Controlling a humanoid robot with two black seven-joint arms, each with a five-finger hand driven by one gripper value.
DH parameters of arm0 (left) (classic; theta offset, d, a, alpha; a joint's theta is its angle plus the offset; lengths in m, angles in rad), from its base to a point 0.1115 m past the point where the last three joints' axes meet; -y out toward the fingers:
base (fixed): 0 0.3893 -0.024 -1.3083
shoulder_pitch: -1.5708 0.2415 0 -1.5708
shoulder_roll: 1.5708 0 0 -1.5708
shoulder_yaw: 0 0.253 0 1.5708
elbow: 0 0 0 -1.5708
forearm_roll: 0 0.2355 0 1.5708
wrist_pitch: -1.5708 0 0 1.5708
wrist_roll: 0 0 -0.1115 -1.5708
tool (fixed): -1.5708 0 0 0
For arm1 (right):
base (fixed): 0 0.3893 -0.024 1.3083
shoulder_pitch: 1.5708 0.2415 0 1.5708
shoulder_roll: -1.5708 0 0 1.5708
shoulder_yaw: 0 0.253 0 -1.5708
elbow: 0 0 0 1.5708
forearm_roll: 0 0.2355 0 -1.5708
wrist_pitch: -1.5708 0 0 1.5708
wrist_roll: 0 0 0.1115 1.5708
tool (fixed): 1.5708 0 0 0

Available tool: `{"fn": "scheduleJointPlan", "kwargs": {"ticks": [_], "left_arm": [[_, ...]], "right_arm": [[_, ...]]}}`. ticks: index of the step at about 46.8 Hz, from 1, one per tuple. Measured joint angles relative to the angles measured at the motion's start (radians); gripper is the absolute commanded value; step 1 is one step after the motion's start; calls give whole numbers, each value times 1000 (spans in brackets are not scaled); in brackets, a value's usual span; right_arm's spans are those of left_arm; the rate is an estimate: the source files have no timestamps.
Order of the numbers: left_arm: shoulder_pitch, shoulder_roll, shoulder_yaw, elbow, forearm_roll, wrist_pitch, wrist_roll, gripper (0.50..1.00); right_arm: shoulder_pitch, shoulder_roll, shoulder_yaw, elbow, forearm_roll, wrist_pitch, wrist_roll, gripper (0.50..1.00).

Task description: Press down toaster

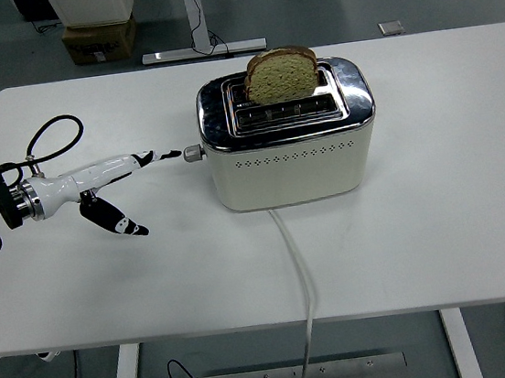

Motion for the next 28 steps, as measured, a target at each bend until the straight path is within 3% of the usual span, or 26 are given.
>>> {"fn": "scheduleJointPlan", "kwargs": {"ticks": [28], "left_arm": [[-2, -20, -1, 0, -5, 4, 2, 1000]], "right_arm": [[0, 0, 0, 0, 0, 0, 0, 998]]}}
